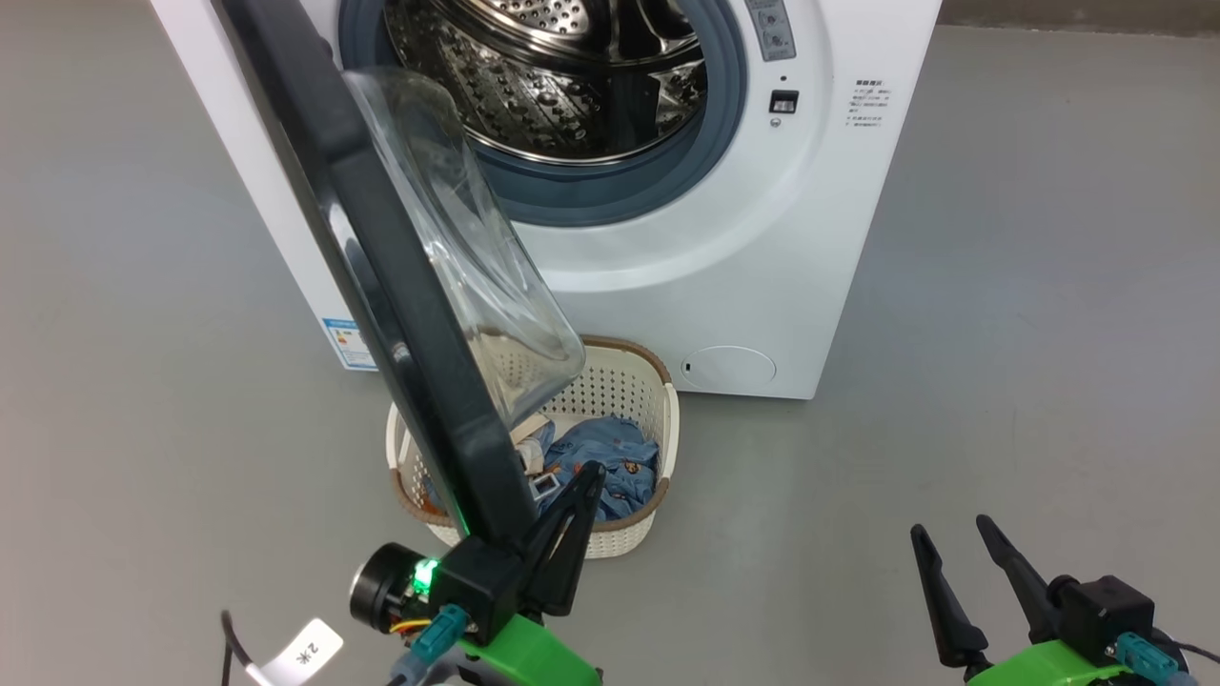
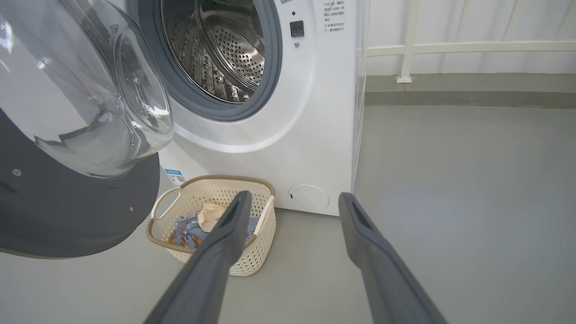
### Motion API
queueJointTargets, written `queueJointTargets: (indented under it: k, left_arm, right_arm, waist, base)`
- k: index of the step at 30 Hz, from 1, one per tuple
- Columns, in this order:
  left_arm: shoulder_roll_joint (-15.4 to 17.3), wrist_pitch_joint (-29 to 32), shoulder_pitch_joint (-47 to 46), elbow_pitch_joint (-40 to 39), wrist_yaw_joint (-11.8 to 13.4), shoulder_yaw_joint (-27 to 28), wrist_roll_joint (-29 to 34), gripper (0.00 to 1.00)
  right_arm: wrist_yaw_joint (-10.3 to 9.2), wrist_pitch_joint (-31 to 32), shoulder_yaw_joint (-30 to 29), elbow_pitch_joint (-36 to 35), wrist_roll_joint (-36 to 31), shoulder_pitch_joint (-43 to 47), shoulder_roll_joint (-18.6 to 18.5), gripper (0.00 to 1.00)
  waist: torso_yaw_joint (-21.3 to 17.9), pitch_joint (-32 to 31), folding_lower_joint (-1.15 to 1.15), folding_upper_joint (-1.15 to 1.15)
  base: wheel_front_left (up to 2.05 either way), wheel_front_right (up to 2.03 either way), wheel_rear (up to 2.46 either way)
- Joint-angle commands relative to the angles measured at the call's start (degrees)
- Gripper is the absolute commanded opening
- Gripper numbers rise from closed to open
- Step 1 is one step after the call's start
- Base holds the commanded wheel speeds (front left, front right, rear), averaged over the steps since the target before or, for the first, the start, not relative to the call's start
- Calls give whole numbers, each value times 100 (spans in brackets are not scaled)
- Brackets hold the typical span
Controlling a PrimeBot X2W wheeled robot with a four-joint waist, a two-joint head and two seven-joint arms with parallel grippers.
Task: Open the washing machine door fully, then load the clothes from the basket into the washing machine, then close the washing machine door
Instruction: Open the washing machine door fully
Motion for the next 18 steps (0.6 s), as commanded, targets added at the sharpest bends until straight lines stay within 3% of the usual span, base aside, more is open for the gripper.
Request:
queueJointTargets:
  k: [1, 18]
  left_arm:
    - [44, -8, -253, -94, 53, 178, -53, 0]
    - [80, -21, -316, 75, 140, 239, -189, 0]
  right_arm:
    - [9, -69, 124, -118, 25, -188, -49, 100]
    - [9, -69, 119, -63, 34, -229, -49, 100]
  waist:
    - [-4, 18, 0, 0]
    - [135, 108, 0, 0]
  base:
    - [0, 0, 0]
    - [0, 0, 0]
